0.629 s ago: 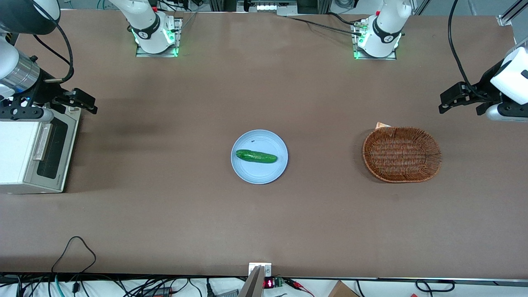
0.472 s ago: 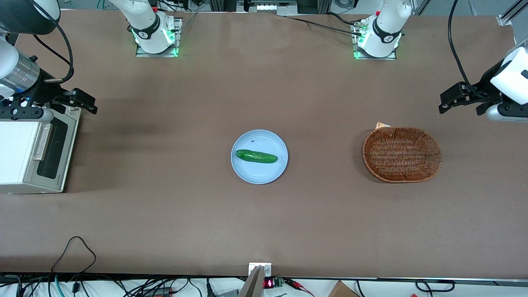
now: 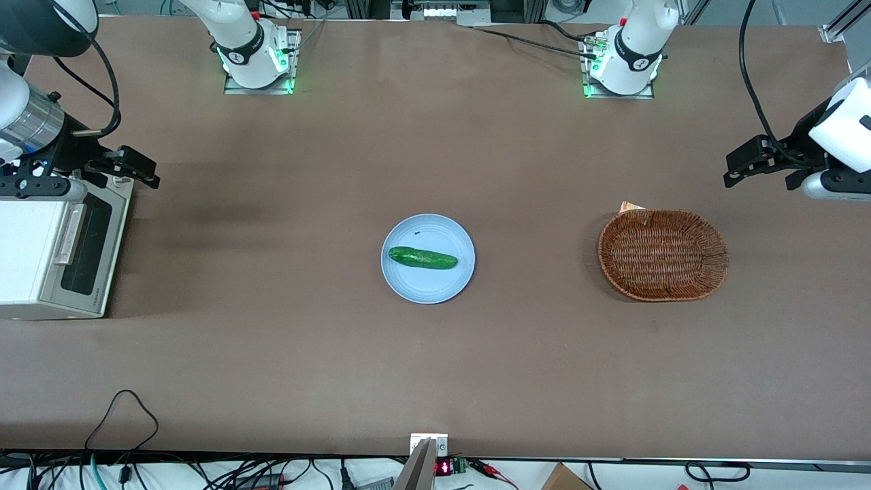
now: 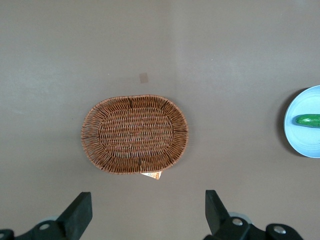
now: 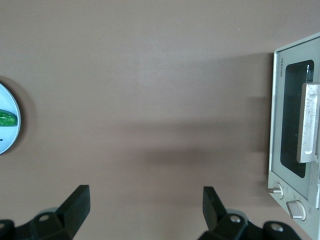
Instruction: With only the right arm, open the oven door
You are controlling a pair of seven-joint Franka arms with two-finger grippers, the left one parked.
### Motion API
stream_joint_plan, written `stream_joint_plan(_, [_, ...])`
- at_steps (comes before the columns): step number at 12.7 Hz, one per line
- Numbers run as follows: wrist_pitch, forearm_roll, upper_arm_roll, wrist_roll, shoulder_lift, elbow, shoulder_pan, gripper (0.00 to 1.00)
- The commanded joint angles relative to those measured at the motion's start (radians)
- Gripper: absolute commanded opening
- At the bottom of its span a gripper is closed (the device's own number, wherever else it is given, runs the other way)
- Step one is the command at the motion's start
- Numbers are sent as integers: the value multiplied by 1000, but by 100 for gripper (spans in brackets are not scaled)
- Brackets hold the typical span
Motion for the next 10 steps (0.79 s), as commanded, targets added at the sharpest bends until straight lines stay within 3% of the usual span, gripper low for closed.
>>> stream_joint_plan(1, [-26,0,2,-16,8,23,-7,100])
stream_joint_plan(10, [-37,0,2,-16,17,40,-7,100])
